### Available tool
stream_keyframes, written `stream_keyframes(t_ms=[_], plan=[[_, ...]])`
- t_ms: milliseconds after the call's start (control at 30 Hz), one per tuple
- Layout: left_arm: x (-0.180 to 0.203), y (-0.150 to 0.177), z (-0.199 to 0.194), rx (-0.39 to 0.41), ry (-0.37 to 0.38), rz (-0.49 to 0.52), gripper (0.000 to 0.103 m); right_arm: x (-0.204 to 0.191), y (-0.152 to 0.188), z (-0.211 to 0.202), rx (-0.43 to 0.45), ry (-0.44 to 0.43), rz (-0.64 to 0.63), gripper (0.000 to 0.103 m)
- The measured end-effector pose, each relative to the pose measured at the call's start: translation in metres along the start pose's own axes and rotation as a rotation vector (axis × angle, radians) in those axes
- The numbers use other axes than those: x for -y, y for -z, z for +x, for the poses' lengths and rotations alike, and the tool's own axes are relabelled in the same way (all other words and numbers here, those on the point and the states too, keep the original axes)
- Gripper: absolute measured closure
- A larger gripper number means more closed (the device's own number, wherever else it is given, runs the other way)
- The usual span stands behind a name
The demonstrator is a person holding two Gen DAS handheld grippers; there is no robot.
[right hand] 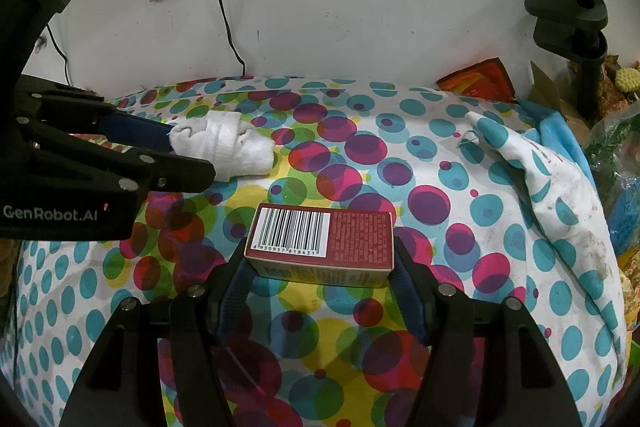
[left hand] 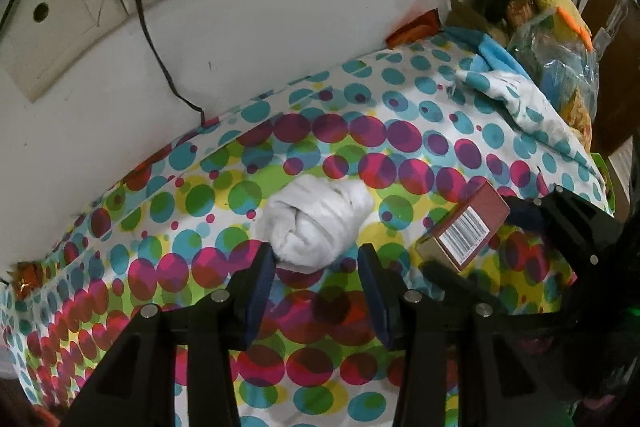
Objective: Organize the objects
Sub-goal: 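Lift the white sock with the left tool while the right tool holds the red box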
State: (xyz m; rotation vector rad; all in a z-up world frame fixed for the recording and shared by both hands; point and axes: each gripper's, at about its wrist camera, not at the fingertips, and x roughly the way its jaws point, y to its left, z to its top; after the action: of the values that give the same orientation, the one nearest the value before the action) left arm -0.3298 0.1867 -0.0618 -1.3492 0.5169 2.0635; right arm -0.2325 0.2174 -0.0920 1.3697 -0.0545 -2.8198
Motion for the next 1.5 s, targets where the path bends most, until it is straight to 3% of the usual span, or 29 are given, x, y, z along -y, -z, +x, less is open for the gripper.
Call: stream_keyframes(t_ms=[500, 600, 700, 1100, 1500], plan=[[-0.007, -0.010, -0.006, -0.014, 0.056, -0.042, 0.059, -0.005, -0.003, 0.004, 0.000, 0.010, 0.010, 0.040], [-0.003, -0.013, -0.001, -0.012, 0.049, -0.031, 0.048, -0.005, -0.003, 0.004, 0.000, 0.009, 0.012, 0.040], [-0.005, -0.015, 0.005, -0.011, 0.050, -0.049, 0.047, -0.004, -0.002, 0.003, 0.000, 0.010, 0.013, 0.040], [-0.008, -0.014, 0.027, -0.024, 0.008, -0.056, 0.047, -0.005, -0.001, 0.003, 0.002, 0.014, 0.024, 0.040], [0.004, -0.008, 0.029, 0.032, -0.061, -0.019, 0.046, -0.005, 0.001, 0.004, 0.003, 0.021, 0.029, 0.040]])
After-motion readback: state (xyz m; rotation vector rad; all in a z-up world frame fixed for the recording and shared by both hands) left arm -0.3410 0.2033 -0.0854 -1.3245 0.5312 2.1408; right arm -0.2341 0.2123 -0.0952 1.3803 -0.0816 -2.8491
